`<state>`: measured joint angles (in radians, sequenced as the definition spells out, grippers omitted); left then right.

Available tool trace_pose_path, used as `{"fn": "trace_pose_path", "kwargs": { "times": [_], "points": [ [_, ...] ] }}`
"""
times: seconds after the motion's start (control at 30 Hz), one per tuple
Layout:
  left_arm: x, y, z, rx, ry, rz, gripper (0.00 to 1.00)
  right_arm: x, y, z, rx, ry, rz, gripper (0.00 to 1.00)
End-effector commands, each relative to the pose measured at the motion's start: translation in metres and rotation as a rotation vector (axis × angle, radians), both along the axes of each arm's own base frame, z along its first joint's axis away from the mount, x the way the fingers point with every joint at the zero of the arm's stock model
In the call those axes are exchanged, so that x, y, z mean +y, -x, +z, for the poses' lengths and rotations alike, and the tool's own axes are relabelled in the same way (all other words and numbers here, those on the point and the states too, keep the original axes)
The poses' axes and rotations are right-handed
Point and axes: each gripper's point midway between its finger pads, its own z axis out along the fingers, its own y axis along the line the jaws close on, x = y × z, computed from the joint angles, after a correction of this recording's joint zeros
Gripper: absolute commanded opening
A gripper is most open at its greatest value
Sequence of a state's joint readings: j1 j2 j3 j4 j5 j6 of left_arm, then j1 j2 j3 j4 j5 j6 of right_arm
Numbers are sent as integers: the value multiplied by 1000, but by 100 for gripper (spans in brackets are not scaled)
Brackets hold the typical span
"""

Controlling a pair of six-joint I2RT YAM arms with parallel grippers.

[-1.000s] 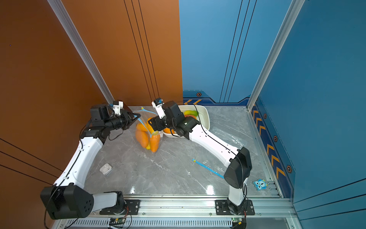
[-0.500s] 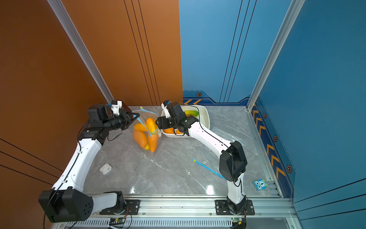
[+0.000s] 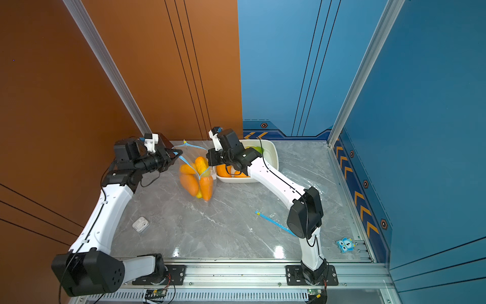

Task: Place the mango in a zip-top bag and seal the zipper
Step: Open the zipper of the food storage bag, then pick up the mango from the basket.

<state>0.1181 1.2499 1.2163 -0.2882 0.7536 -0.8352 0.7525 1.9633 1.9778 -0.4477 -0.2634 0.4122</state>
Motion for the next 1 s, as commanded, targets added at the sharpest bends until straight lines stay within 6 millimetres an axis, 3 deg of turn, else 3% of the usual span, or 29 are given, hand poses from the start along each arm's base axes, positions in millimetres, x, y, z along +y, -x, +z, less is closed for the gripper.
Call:
{"fn": "trace_pose_path", "kwargs": {
  "times": [0.0,0.1,0.2,0.27,0.37,0.47,0.57,0.63,0.7,0.77,0.83,0.87,0.97],
  "points": [
    [11,9,12,-46,-1,22,0,-2,8,23,-21,10,37,0],
    [22,14,12,-53,-7,63,0,0,10,34,-24,13,66,0],
    [32,23,15,-78,-27,108,0,21,35,62,12,-112,219,0],
    [38,26,17,-91,-39,134,0,30,39,73,7,-160,242,0],
    [39,25,17,-88,-30,128,0,34,27,58,7,-84,197,0],
    [37,25,17,-86,-23,112,0,60,46,72,79,-241,346,0],
    [41,24,16,-88,-31,121,0,77,58,66,71,-230,375,0],
    [49,24,14,-88,-36,138,0,82,68,72,37,-229,414,0],
    [59,23,8,-70,-26,164,0,77,59,61,-7,-169,346,1],
    [61,20,6,-58,-19,165,0,66,42,39,-5,-86,267,6],
    [49,17,4,-54,-22,130,0,61,41,23,24,-56,284,31],
    [42,15,2,-52,-28,112,0,60,42,19,23,-45,292,36],
    [24,10,-6,-39,-49,69,0,50,48,20,-26,-16,329,65]
  ]
}}
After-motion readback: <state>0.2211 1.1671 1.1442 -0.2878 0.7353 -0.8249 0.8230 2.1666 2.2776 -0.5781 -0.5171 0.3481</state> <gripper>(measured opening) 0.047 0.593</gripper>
